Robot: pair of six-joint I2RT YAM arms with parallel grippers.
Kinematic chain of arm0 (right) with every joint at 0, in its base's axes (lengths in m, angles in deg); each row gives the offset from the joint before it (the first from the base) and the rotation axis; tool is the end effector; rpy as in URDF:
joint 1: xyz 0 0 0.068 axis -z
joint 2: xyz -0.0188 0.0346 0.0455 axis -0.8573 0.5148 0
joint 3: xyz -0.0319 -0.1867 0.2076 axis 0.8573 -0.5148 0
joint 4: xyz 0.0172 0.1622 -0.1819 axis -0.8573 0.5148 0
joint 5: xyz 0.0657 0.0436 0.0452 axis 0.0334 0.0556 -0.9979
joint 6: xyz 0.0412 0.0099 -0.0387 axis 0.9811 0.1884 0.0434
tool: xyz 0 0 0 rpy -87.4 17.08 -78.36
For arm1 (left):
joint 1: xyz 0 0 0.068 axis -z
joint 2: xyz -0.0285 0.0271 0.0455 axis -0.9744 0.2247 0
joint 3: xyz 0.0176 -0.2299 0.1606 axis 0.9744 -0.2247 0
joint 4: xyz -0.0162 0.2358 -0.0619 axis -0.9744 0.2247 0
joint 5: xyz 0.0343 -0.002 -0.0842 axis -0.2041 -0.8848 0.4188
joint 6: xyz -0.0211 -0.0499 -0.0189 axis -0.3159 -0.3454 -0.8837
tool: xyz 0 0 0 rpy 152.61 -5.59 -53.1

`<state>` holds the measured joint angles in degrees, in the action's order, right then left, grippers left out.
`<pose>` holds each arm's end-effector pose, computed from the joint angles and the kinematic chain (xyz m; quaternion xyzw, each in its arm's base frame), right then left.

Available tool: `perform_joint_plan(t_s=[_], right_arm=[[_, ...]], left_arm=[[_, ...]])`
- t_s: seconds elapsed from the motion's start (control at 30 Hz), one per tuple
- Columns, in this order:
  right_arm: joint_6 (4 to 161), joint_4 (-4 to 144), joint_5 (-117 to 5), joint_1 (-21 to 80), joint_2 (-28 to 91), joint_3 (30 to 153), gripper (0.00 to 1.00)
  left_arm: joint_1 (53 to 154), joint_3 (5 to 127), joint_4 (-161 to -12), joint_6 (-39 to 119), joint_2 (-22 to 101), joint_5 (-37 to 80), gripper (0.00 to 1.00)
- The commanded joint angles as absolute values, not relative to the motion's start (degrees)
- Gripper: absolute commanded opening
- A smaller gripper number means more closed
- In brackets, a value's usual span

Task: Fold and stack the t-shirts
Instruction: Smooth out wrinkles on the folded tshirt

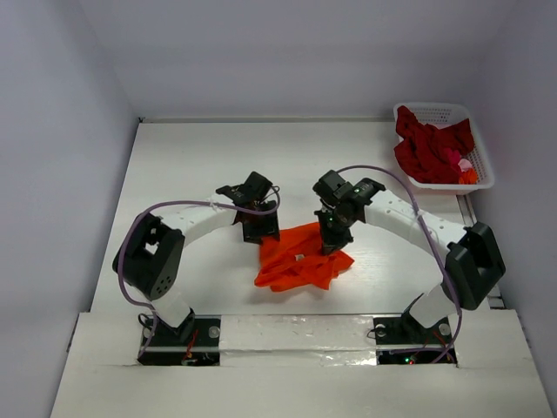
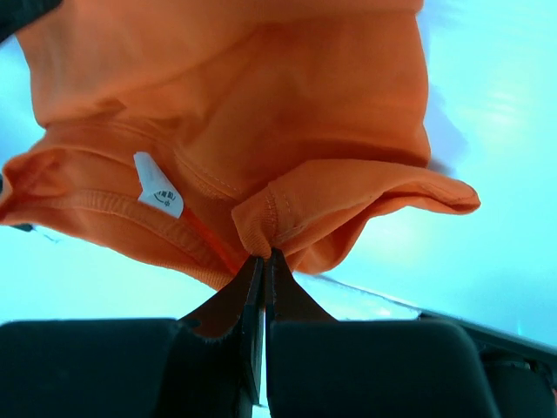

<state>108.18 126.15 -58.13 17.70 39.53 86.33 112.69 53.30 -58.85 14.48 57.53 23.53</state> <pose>0.2042 0.1889 0.2588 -0.0868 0.9846 0.1443 0.0475 0.2517 -0.1896 0.2081 0.0120 0.9626 -0.2213 0.1558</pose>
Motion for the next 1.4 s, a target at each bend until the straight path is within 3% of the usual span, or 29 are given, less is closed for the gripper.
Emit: perform_joint_plan(t_s=[0.0, 0.4, 0.53, 0.57, 0.63, 0.67, 0.77, 0.83, 0.87, 0.93, 0.97, 1.07, 1.23, 1.37], right_arm=[[107.0, 129.0, -59.0, 17.5, 35.6, 85.3, 0.00], [108.3, 127.5, -61.6, 15.3, 29.0, 75.5, 0.03], [106.3, 127.3, -64.3, 14.0, 29.2, 73.5, 0.25], [106.0, 127.4, -65.1, 13.2, 29.4, 73.2, 0.39], [105.2, 128.3, -65.2, 13.2, 28.9, 72.5, 0.53], [104.9, 128.5, -65.5, 13.2, 28.8, 72.3, 0.65], [103.8, 131.0, -66.7, 13.2, 28.2, 73.4, 0.73], [104.2, 132.3, -65.3, 13.2, 27.4, 75.5, 0.65], [104.7, 132.9, -63.1, 13.2, 26.6, 78.6, 0.48], [105.7, 134.0, -61.1, 13.2, 26.7, 82.1, 0.33], [106.1, 134.2, -60.3, 13.2, 27.1, 85.2, 0.20], [107.9, 133.1, -56.9, 13.2, 29.8, 88.7, 0.00], [109.1, 127.6, -55.6, 13.2, 35.0, 89.1, 0.00], [109.0, 120.9, -58.4, 13.2, 39.1, 81.9, 0.00]], left_arm=[[113.1, 55.4, -58.7, 14.8, 57.7, 22.9, 0.50], [113.1, 57.1, -58.0, 15.4, 59.8, 22.7, 0.49], [113.1, 58.6, -57.4, 15.8, 60.3, 22.2, 0.49], [113.1, 58.9, -57.0, 15.9, 60.4, 22.1, 0.49], [113.1, 59.5, -56.7, 16.1, 60.8, 21.8, 0.49], [113.1, 59.6, -56.5, 16.3, 60.8, 21.7, 0.49], [113.1, 60.3, -56.0, 16.6, 61.3, 21.2, 0.49], [113.1, 60.7, -55.8, 16.6, 61.3, 21.0, 0.49], [113.1, 60.9, -55.6, 16.6, 61.3, 21.0, 0.49], [113.1, 61.2, -55.5, 16.6, 61.3, 20.9, 0.49], [113.1, 61.2, -55.5, 16.5, 61.2, 20.9, 0.49], [113.1, 61.2, -55.4, 16.3, 61.2, 21.0, 0.49], [113.1, 60.6, -55.3, 16.3, 60.6, 21.0, 0.49], [113.1, 60.7, -54.9, 16.4, 60.6, 20.8, 0.49]])
